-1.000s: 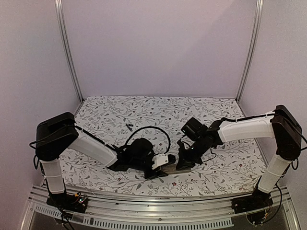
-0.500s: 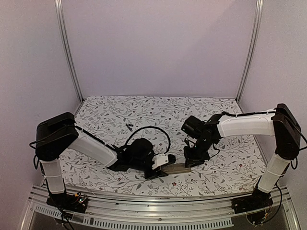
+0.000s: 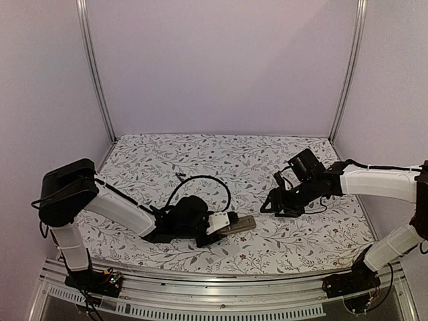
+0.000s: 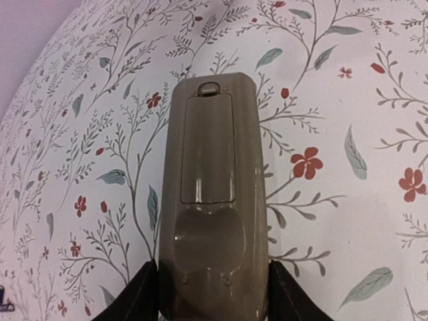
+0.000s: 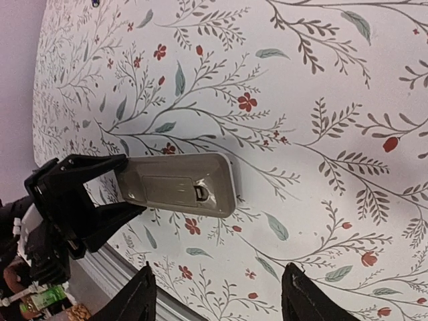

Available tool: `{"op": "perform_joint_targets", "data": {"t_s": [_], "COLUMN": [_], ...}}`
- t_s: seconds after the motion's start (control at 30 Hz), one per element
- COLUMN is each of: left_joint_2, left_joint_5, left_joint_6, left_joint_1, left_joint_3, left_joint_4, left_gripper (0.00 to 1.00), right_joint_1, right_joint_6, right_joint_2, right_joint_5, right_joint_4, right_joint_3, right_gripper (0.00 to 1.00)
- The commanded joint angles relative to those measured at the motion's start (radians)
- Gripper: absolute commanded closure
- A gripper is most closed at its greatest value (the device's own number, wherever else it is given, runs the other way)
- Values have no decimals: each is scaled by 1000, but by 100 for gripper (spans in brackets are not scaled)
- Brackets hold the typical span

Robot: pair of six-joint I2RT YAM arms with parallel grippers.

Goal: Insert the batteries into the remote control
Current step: Pick up the remote control from the center of the board, then pass from the left arm to the right

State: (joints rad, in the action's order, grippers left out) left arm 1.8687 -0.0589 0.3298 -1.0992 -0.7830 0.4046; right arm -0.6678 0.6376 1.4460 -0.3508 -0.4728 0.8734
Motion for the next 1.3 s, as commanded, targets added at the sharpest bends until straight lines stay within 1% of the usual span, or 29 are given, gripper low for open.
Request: {"op": "perform_joint_targets", "data": {"t_s": [0.0, 0.1, 0.2, 0.37, 0.43, 0.57, 0.7, 0.83, 0.87, 1.0, 1.03, 1.07, 1.2, 1.27], "left_joint_2": [-125, -190, -237, -262, -266, -265, -263, -266, -266, -265, -264, -263, -260, -255], "left_joint_5": [-167, -271, -356, -413, -422, -422, -423, -408, -408, -404, -402, -401, -399, -395], "left_joint_6": [82, 162, 276, 376, 397, 404, 401, 402, 402, 398, 397, 396, 397, 397], "left_joint_1": [-35, -59, -91, -113, -119, -124, -126, -133, -134, -137, -137, -137, -137, -137], "left_joint_3": [27, 43, 59, 52, 54, 48, 41, 41, 41, 39, 40, 39, 36, 32], "left_joint_4": [85, 155, 235, 277, 293, 305, 312, 313, 313, 308, 307, 307, 310, 310], "left_gripper": [89, 89, 89, 87, 87, 87, 86, 86, 86, 86, 86, 86, 85, 85], "right_joint_1": [9, 26, 56, 60, 60, 60, 59, 59, 59, 57, 57, 57, 52, 43], "right_joint_6": [-83, -173, -200, -242, -254, -256, -265, -271, -271, -263, -263, -263, -265, -269], "right_joint_2": [-59, -96, -107, -110, -123, -144, -140, -118, -109, -102, -104, -104, -87, -77], "right_joint_5": [-127, -178, -212, -244, -274, -350, -403, -398, -410, -447, -455, -463, -485, -489], "right_joint_4": [182, 236, 252, 257, 275, 323, 324, 325, 335, 381, 388, 392, 390, 389], "right_joint_3": [9, 34, 79, 126, 116, 87, 61, 43, 44, 40, 38, 38, 38, 40], "right_gripper": [30, 29, 29, 28, 30, 41, 41, 41, 44, 67, 71, 73, 73, 77]}}
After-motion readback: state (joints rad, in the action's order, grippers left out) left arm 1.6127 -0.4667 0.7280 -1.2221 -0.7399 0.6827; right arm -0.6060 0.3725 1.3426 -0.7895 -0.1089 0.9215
